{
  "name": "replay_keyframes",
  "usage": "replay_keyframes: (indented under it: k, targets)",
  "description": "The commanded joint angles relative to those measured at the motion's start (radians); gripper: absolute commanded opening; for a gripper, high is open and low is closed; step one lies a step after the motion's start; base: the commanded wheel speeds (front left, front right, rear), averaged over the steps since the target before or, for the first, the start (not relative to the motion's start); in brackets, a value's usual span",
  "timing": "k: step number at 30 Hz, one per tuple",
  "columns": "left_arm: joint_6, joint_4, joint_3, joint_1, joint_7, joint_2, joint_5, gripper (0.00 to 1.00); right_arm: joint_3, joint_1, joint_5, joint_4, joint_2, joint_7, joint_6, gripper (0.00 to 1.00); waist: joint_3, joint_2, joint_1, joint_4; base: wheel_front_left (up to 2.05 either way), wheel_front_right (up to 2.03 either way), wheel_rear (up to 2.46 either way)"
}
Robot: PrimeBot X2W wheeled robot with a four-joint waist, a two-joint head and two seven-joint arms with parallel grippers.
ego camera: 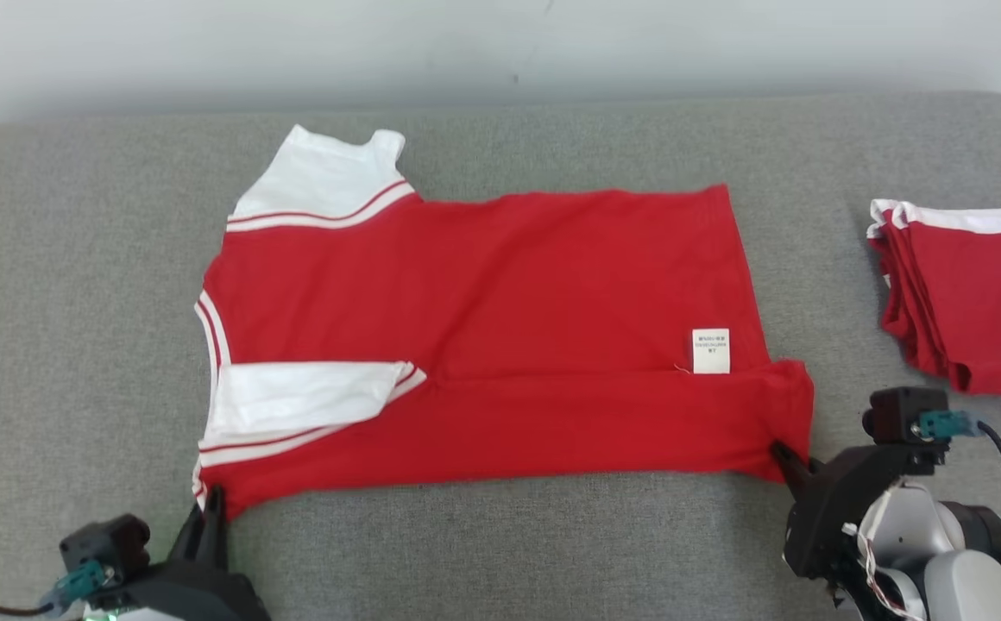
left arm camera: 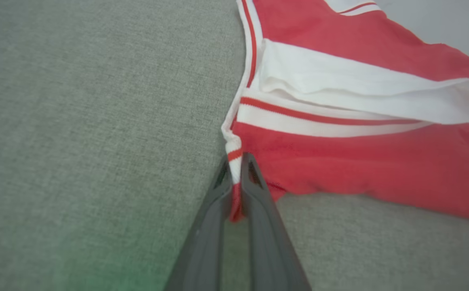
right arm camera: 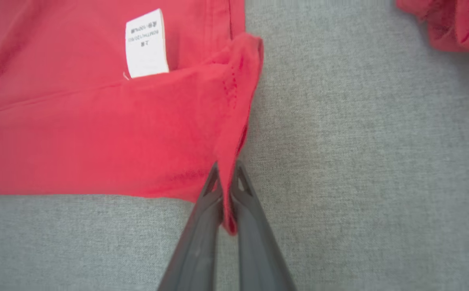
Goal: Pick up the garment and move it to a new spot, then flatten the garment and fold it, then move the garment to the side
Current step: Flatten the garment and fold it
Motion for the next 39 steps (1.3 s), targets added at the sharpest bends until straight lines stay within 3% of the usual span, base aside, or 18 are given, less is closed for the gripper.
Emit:
replay_keyframes:
  k: [1,5,13,21,22,23,34,39]
  targets:
    - [0.004,-0.002,0.002,0.028,0.001,0.005,-0.004,0.0,-0.005,0.018,0.004,-0.008,-0.001,-0.004,0.001,0.0,-0.02,-0.0001,-0.0001,-0.006,0.0,0.0,0.0]
    - [-0.004,-0.059,0.005,0.091,0.005,0.025,-0.017,0.0,0.001,0.081,0.039,-0.078,-0.001,0.012,0.001,0.0,-0.047,-0.0001,-0.0001,-0.01,0.0,0.0,0.0]
    - [0.032,-0.224,0.001,0.252,0.058,0.073,-0.038,0.0,-0.024,0.27,0.108,-0.243,-0.001,0.106,0.001,0.0,-0.087,-0.0001,-0.0001,-0.006,0.0,0.0,0.0]
    - [0.077,-0.308,-0.003,0.339,0.079,0.085,-0.03,0.03,-0.048,0.348,0.145,-0.266,-0.001,0.128,0.001,0.0,-0.088,-0.0001,-0.0001,-0.013,0.0,0.0,0.0]
    - [0.078,-0.305,-0.008,0.339,0.071,0.088,-0.019,0.47,-0.049,0.35,0.145,-0.256,-0.001,0.125,0.001,0.39,-0.088,-0.0001,-0.0001,-0.013,0.0,0.0,0.0]
    - [0.08,-0.298,-0.011,0.336,0.066,0.09,-0.014,1.0,-0.048,0.353,0.141,-0.24,-0.001,0.127,0.001,1.0,-0.088,-0.0001,-0.0001,-0.014,0.0,0.0,0.0]
    - [0.117,-0.243,0.015,0.331,-0.003,0.088,0.012,1.0,-0.041,0.309,0.067,-0.202,-0.001,-0.038,0.001,1.0,-0.106,-0.0001,-0.0001,-0.011,0.0,0.0,0.0]
    - [0.131,-0.263,0.038,0.294,-0.028,0.109,0.03,1.0,-0.037,0.285,0.031,-0.21,-0.001,-0.052,0.001,1.0,-0.108,-0.0001,-0.0001,-0.01,0.0,0.0,0.0]
